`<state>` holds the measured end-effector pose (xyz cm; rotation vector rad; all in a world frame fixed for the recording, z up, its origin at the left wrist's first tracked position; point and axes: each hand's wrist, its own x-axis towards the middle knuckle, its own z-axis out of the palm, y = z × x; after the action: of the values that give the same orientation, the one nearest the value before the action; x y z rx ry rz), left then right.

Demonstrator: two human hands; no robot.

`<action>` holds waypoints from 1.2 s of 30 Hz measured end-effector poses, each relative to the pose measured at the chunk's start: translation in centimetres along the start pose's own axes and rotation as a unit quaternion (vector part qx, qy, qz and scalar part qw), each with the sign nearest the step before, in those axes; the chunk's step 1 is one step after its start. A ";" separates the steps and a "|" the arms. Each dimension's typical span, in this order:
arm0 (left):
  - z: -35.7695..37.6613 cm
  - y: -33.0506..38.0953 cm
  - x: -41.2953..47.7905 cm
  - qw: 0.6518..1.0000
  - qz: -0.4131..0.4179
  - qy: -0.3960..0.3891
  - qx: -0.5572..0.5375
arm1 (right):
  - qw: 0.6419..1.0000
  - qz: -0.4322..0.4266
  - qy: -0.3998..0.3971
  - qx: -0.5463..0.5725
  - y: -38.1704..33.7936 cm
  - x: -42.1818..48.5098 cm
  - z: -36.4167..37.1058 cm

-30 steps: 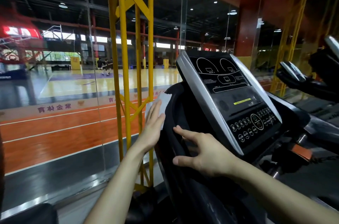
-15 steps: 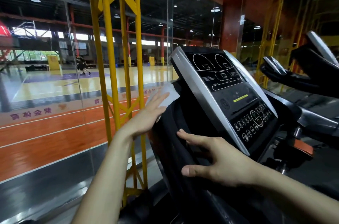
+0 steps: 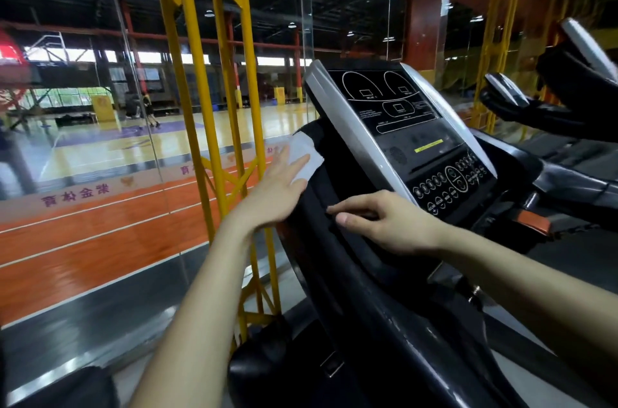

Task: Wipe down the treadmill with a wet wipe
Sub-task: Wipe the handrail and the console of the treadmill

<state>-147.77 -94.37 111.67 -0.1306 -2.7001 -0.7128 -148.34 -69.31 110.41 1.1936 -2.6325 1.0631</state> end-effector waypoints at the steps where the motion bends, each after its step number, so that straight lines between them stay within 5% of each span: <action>1: 0.8 0.4 -3.0 1.000 0.017 0.001 -0.005 | 0.999 0.003 0.022 -0.042 0.3 -0.1 -0.3; 5: 3.8 2.2 -11.9 0.997 0.063 -0.021 -0.028 | 0.989 0.033 0.110 -0.093 1.2 -1.0 -1.5; 13: 1.1 0.4 -1.3 0.996 0.066 0.013 0.054 | 0.988 0.039 0.138 -0.060 2.1 -2.9 -2.3; 18: 2.2 1.8 -9.2 0.989 0.105 -0.011 -0.107 | 0.992 -0.056 0.106 -0.028 0.8 -1.6 -0.4; 24: 0.1 0.6 -8.5 0.919 -0.029 0.231 -0.318 | 0.992 -0.053 -0.075 -0.088 -2.6 0.2 5.0; 32: 0.1 -3.4 -2.2 0.971 0.000 0.189 -0.144 | 0.977 -0.021 -0.173 -0.122 -1.4 -13.5 2.3; 36: 0.6 -1.5 1.7 0.984 0.007 0.161 -0.074 | 0.984 0.015 -0.130 -0.123 -2.8 -7.9 3.7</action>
<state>-149.78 -95.40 111.09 -0.0646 -2.3374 -0.8519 -140.17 -67.84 106.65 1.3171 -2.8746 0.5949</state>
